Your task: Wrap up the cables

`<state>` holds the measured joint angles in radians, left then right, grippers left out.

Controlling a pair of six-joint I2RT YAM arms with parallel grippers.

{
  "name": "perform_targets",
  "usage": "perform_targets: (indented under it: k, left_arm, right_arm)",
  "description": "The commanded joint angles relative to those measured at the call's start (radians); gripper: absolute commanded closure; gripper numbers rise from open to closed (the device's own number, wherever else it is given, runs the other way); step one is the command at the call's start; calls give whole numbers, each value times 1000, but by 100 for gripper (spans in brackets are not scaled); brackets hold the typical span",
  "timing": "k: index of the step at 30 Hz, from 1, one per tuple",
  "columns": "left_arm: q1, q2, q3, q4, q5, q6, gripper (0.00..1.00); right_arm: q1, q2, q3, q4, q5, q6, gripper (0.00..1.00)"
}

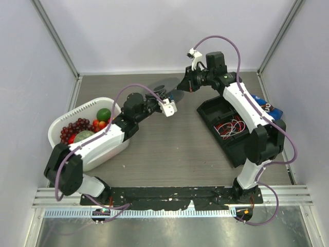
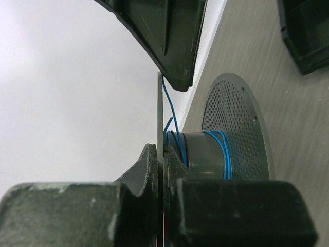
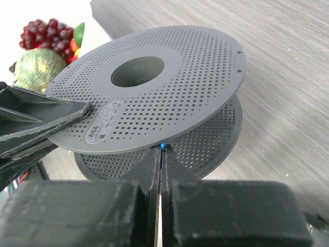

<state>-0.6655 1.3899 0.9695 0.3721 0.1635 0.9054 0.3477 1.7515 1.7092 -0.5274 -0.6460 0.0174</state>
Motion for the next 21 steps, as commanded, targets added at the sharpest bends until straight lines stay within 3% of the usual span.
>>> perform_targets:
  k: [1,10,21]
  left_arm:
    - [61,141,41,315,143,136,100]
    - [90,481,192,505,123,184,100]
    - [138,820,333,712,129,288,100]
  right_arm:
    - [-38,60,-45,282,0,116,99]
    - [-69,314,-19,594,31,254,99]
    - [-88,581,102,843,108,377,99]
